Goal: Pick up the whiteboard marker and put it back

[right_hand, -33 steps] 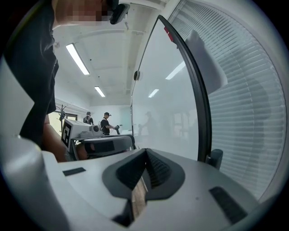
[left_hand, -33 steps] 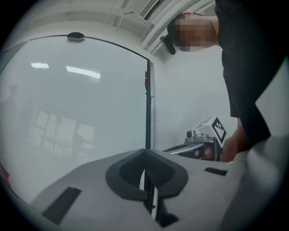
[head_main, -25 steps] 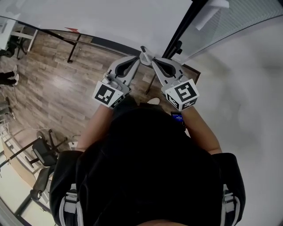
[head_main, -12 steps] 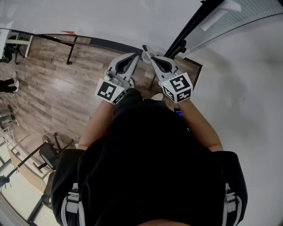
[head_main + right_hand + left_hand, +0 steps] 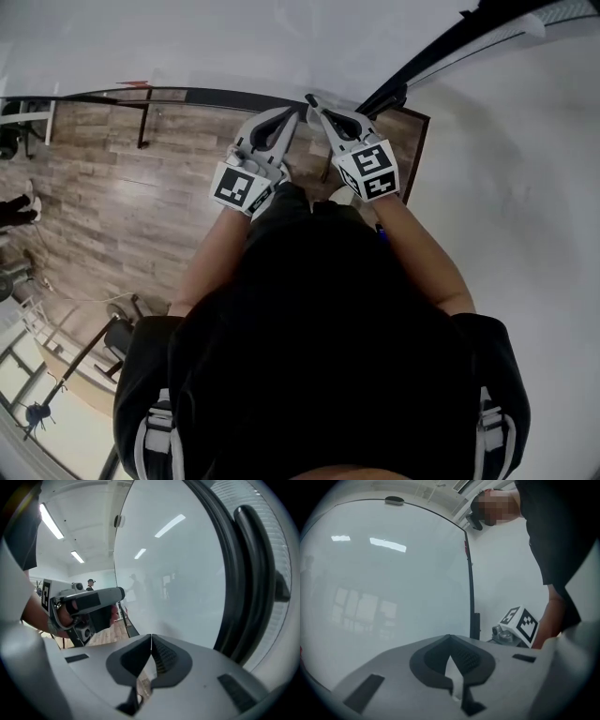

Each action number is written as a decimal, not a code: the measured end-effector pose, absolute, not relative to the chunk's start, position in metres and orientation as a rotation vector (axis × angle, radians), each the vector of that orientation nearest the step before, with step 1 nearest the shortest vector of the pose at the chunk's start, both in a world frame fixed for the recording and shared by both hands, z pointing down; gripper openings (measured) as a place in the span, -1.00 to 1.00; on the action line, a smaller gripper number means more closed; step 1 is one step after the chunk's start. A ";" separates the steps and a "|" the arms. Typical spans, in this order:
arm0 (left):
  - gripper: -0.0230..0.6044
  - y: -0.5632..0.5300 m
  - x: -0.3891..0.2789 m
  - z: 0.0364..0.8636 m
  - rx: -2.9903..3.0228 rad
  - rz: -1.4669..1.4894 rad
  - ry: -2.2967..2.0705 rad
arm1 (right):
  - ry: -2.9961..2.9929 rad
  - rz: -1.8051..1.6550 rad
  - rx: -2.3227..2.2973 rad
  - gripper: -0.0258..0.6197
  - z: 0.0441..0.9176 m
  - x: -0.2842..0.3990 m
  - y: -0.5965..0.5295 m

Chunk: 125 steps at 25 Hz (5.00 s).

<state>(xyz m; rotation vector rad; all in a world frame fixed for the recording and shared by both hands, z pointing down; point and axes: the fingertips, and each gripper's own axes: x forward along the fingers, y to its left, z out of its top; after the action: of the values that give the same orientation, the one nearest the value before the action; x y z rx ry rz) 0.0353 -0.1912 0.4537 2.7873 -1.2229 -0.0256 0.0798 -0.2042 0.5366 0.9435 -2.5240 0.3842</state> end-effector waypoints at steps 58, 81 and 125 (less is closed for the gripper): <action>-0.92 -0.206 0.016 0.452 2.830 0.060 -1.139 | -2.422 0.325 0.967 -0.73 0.569 0.061 -0.234; -0.92 -0.187 0.037 0.379 2.900 0.037 -1.118 | -2.750 0.128 0.945 -0.73 0.397 0.082 -0.197; -0.92 -0.159 0.056 0.316 2.989 -0.001 -1.019 | -2.881 0.040 0.930 -0.73 0.310 0.106 -0.159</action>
<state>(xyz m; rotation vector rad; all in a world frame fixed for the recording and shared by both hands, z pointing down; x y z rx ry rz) 0.0555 -0.1590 0.3165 2.9887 -1.0189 -0.0013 0.1060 -0.1585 0.3105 0.9302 -2.8808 0.0399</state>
